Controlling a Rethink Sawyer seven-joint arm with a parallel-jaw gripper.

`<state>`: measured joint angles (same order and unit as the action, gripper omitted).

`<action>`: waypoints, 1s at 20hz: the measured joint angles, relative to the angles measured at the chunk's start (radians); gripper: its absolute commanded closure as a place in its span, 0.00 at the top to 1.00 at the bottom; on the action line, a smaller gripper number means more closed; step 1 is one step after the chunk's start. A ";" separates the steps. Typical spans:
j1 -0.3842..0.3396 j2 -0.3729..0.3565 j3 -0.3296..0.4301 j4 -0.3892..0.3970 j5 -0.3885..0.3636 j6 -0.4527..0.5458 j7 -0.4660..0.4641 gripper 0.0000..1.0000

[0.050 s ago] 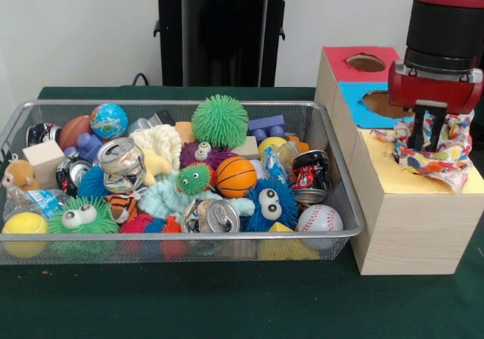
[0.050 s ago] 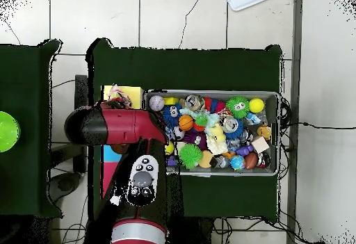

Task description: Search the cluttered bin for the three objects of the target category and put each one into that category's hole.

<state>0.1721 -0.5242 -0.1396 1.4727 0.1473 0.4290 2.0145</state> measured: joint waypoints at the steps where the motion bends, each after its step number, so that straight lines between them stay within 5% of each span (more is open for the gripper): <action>1: 0.002 0.004 -0.003 -0.003 0.003 0.000 0.000 0.00; 9: 0.011 0.047 -0.021 -0.034 0.008 -0.012 0.000 0.00; 20: 0.015 0.156 -0.056 -0.088 0.007 -0.153 0.000 0.00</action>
<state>0.1870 -0.3681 -0.1957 1.3844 0.1546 0.2756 2.0145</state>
